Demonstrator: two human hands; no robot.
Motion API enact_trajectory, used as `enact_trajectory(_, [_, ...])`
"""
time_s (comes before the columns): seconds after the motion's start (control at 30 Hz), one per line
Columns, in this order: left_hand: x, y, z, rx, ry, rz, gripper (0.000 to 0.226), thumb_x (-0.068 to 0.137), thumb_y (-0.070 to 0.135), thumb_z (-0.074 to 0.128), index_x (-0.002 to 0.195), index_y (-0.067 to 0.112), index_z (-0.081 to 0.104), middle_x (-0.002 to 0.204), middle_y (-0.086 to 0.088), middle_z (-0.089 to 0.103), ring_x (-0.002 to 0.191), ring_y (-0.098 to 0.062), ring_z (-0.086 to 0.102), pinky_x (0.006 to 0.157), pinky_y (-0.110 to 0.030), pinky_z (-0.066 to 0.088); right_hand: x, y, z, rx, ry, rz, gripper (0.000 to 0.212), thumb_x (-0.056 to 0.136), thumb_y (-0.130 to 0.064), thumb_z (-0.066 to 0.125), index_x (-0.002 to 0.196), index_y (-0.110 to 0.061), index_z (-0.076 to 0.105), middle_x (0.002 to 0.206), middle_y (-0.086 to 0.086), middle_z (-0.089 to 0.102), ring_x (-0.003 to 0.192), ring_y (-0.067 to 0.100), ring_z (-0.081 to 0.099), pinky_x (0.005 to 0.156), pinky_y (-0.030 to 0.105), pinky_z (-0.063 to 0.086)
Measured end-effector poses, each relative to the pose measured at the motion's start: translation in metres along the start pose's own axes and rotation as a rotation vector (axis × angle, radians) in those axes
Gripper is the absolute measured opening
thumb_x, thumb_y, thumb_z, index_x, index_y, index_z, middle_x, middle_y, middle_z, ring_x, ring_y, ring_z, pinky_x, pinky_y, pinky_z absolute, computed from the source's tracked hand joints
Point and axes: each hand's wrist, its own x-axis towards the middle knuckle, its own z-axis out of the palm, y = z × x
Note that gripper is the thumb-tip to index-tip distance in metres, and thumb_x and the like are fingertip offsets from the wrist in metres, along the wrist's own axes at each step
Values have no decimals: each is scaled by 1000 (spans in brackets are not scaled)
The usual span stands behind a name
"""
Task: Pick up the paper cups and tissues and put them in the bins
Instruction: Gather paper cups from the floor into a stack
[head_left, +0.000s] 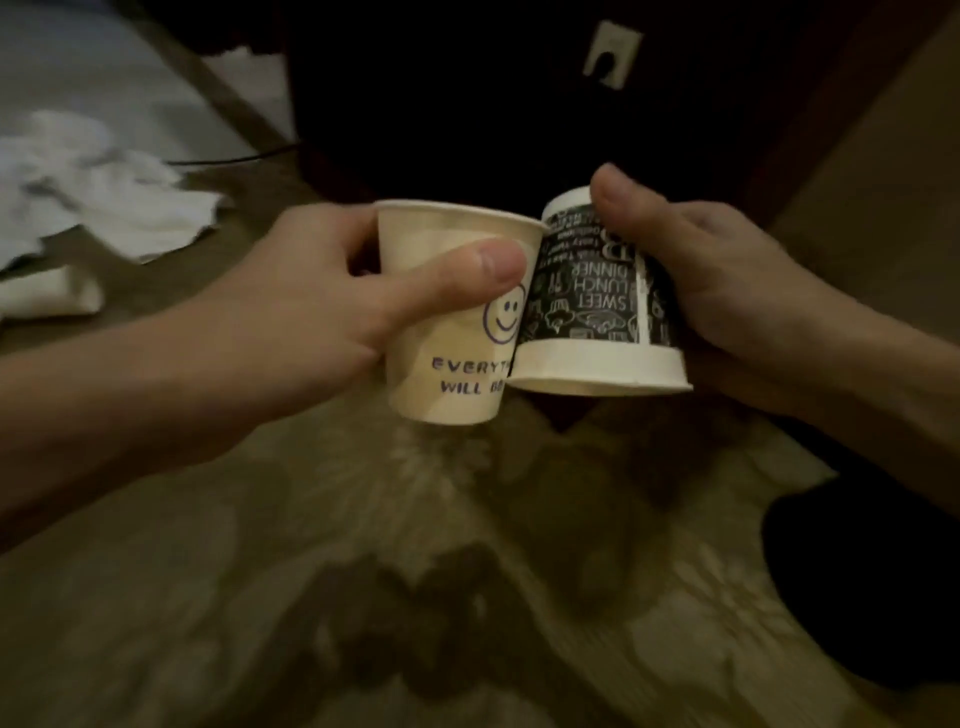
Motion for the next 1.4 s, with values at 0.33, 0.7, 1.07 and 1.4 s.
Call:
enact_trajectory(0.33, [134, 79, 269, -36, -334, 196, 63, 49, 71, 69, 102, 36, 66, 90, 30, 70, 80, 13, 66, 52, -5, 47, -138, 13, -259, -68, 637, -61, 47, 72, -51, 70, 101, -14, 72, 96, 2, 75, 89, 16, 72, 72, 26, 57])
enact_trajectory(0.7, [162, 12, 488, 242, -606, 32, 78, 71, 63, 74, 135, 29, 46, 130, 0, 58, 115, -20, 57, 94, -44, 54, -233, 173, -353, -376, 978, 460, 41, 73, -51, 77, 95, -24, 56, 94, -6, 67, 81, 7, 67, 61, 21, 49])
enact_trajectory(1.07, [159, -14, 498, 933, -877, 367, 71, 90, 67, 49, 143, 20, 44, 135, -8, 57, 122, -26, 53, 94, -40, 44, -244, 198, -360, -838, 524, 708, 49, 103, -50, 25, 139, -23, 47, 131, 9, 59, 121, 30, 52, 96, 36, 40])
enact_trajectory(1.4, [167, 71, 371, 1072, -802, 635, 33, 98, 51, 49, 73, 30, 55, 73, 10, 55, 66, -5, 55, 52, -26, 38, -226, 154, -268, -1105, 723, 312, 58, 89, -62, 17, 108, -25, 58, 96, -5, 57, 90, 16, 53, 73, 35, 41])
